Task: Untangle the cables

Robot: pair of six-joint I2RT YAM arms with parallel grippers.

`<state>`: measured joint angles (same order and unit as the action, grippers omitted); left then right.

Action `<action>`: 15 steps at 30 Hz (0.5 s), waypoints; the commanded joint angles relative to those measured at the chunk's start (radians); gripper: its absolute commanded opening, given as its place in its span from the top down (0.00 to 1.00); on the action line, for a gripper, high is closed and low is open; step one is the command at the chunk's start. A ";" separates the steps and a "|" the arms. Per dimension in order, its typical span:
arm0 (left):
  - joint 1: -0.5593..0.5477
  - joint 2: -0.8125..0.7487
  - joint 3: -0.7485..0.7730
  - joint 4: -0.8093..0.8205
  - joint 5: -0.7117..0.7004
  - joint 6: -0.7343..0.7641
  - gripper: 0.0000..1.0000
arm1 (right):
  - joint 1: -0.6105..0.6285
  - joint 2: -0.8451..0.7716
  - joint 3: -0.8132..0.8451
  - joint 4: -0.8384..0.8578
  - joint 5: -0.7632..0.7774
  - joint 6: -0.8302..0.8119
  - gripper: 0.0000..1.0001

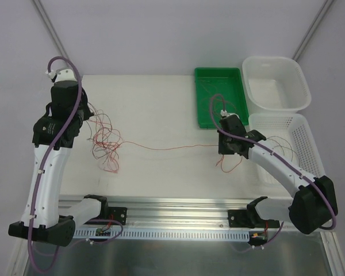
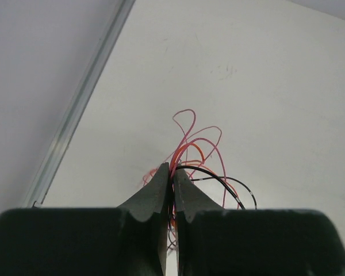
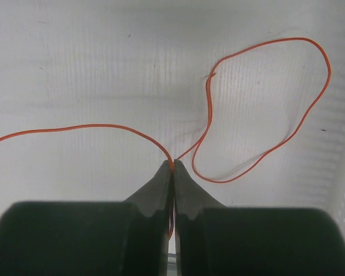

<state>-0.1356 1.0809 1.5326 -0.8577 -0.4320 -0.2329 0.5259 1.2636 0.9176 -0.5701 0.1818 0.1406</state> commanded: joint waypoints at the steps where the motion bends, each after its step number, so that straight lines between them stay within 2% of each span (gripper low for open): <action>1: -0.008 0.011 -0.066 0.003 0.112 -0.028 1.00 | 0.009 -0.032 0.009 -0.010 0.010 0.017 0.95; 2: -0.019 0.011 -0.081 0.006 0.160 -0.034 1.00 | 0.019 -0.032 0.007 0.008 -0.001 0.005 0.94; 4: -0.077 0.013 -0.124 0.008 0.237 -0.054 1.00 | 0.057 -0.033 0.001 0.038 -0.037 -0.010 0.83; 5: -0.103 0.016 -0.135 0.011 0.266 -0.054 1.00 | 0.071 -0.035 -0.002 0.061 -0.045 -0.021 0.75; 6: -0.133 0.017 -0.144 0.009 0.265 -0.055 1.00 | 0.086 -0.035 0.004 0.071 -0.060 -0.022 0.60; 10: -0.185 0.017 -0.210 0.014 0.347 -0.089 1.00 | 0.161 -0.036 0.038 0.108 -0.094 -0.050 0.35; 12: -0.203 0.014 -0.229 0.020 0.401 -0.103 1.00 | 0.186 -0.038 0.062 0.116 -0.111 -0.081 0.28; 15: -0.240 0.010 -0.264 0.043 0.456 -0.123 1.00 | 0.221 -0.050 0.093 0.145 -0.146 -0.095 0.25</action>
<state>-0.3454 1.1084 1.2896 -0.8494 -0.0856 -0.3134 0.7223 1.2518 0.9432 -0.4946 0.0883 0.0830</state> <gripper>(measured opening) 0.026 0.740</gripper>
